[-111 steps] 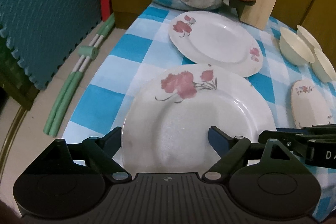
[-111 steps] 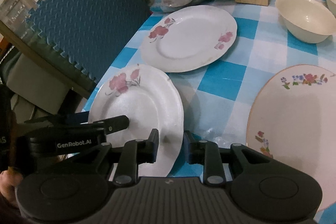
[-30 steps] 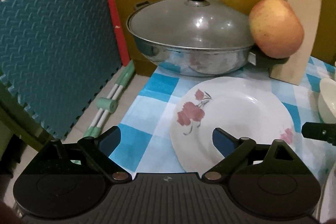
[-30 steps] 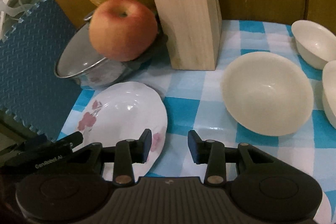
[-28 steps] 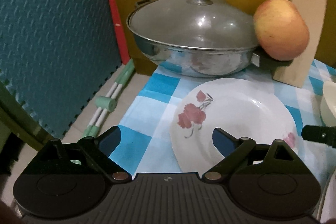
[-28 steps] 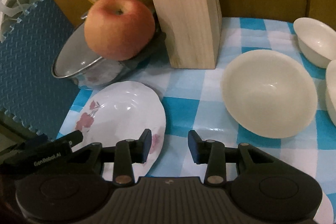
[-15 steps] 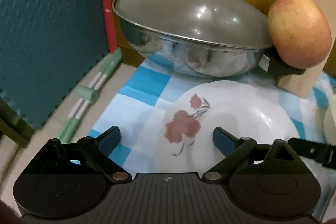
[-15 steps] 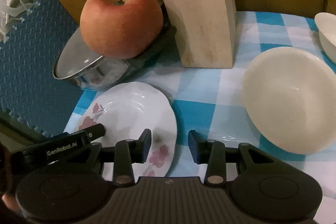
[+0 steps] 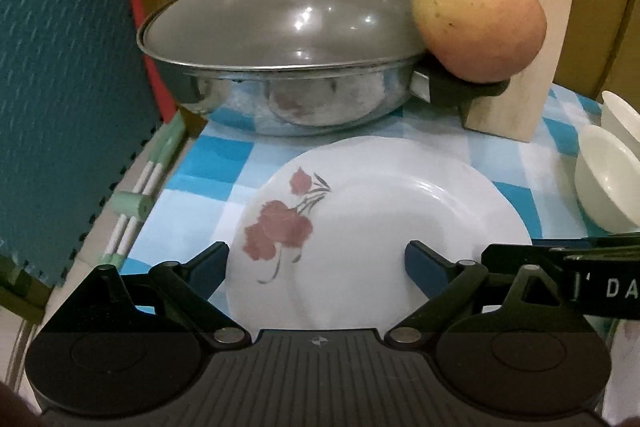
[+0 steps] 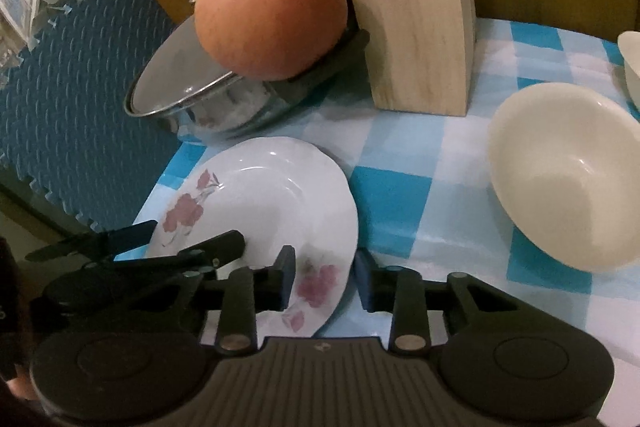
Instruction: Organize plates and bowls
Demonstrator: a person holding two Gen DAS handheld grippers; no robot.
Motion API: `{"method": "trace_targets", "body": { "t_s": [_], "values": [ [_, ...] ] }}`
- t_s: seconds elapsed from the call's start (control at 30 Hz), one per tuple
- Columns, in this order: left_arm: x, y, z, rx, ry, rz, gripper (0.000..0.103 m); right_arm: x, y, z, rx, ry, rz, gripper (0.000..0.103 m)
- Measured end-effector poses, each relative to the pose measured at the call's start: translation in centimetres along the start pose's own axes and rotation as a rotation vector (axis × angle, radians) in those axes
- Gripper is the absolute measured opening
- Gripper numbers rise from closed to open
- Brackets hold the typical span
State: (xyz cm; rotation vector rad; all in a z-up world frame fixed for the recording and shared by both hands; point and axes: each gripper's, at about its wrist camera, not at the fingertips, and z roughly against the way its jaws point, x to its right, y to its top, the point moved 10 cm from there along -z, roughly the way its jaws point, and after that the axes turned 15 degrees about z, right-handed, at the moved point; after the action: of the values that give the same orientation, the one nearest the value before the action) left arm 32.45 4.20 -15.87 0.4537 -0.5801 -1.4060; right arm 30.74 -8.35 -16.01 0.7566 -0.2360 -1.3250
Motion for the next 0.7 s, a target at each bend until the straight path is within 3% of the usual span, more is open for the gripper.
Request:
{"method": "trace_targets", "body": {
  "t_s": [0.4,0.57,0.7],
  "values": [
    [-1.9,-3.4,3.1,-0.038,-0.037,-0.060,0.094,-1.7,-3.1,1.7,-0.058,0.056,0.023,0.023],
    [-3.7,-3.0,3.4,0.019,0.049,-0.053,0.096,-1.8,-3.1,1.7,-0.032,0.018,0.027,0.023],
    [-3.7,-2.6,3.0,0.044,0.075,-0.042,0.097,-2.2,-3.2,1.8,-0.021,0.007,0.076,0.024]
  ]
}}
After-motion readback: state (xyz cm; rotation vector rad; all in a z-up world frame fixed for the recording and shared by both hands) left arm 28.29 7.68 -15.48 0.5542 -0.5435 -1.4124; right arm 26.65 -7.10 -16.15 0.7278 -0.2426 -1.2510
